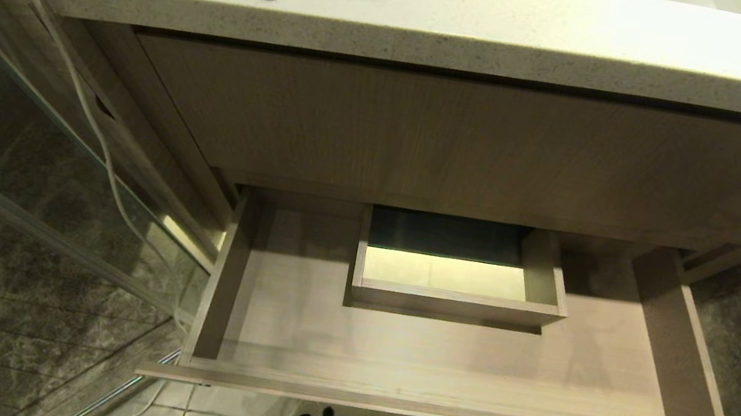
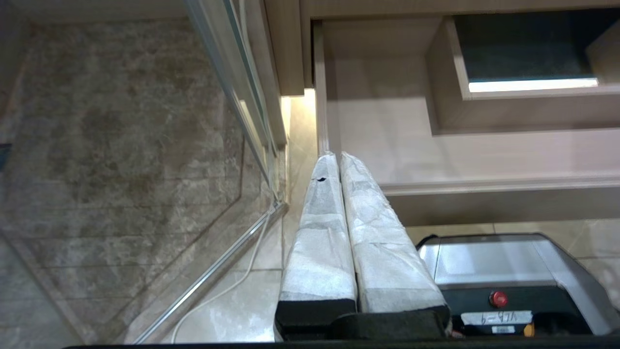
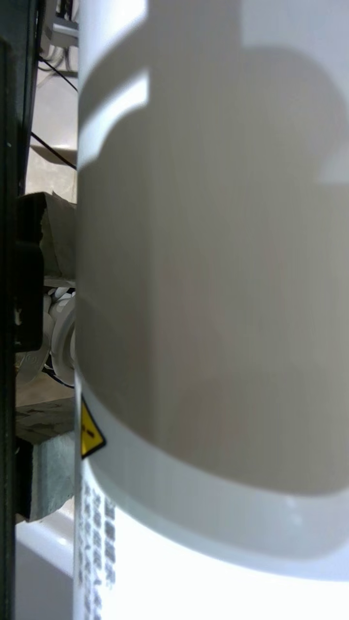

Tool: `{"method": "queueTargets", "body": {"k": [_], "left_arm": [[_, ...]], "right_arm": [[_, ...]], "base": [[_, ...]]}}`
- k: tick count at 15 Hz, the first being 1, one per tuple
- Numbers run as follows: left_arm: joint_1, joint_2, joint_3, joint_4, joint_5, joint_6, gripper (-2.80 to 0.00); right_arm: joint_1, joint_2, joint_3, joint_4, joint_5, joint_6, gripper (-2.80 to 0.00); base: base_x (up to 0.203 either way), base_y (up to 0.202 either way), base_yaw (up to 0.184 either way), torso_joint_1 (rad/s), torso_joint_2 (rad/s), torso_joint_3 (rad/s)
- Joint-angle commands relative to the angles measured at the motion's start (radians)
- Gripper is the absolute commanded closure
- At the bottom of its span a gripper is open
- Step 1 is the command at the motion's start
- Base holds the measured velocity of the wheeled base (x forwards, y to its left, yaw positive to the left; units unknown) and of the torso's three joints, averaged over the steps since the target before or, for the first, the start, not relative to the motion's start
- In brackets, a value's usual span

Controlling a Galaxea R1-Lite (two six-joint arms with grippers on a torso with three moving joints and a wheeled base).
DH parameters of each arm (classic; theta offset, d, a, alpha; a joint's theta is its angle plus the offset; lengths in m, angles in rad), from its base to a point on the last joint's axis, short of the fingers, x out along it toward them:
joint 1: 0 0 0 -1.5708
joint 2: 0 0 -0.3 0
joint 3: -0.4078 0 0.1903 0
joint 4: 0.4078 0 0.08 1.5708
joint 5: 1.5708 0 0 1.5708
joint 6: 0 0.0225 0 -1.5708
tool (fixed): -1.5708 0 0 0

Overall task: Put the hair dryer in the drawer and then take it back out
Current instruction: Put it into the drawer

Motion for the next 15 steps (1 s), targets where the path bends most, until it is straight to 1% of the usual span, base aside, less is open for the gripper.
{"method": "queueTargets", "body": {"k": [1, 6, 8, 15], "left_arm": [[0.000, 0.000, 0.002, 0.001, 0.000, -0.001, 0.00], [0.000, 0.000, 0.000, 0.001, 0.000, -0.001, 0.00], [0.000, 0.000, 0.000, 0.001, 0.000, 0.000, 0.00], [0.000, 0.000, 0.000, 0.001, 0.000, -0.001, 0.00]], "right_arm": [[0.002, -0.014, 0.010, 0.002, 0.002, -0.002, 0.00], [0.003, -0.028, 0.026, -0.001, 0.002, 0.001, 0.00], [0.011, -0.039, 0.038, -0.017, 0.002, 0.019, 0.00], [0.023, -0.050, 0.052, -0.032, 0.000, 0.034, 0.00]], "base": [[0.000, 0.000, 0.000, -0.317, 0.52, 0.189], [0.000, 0.000, 0.000, -0.327, 0.46, 0.144], [0.000, 0.000, 0.000, -0.226, 0.39, 0.181], [0.000, 0.000, 0.000, -0.062, 0.36, 0.303]]}}
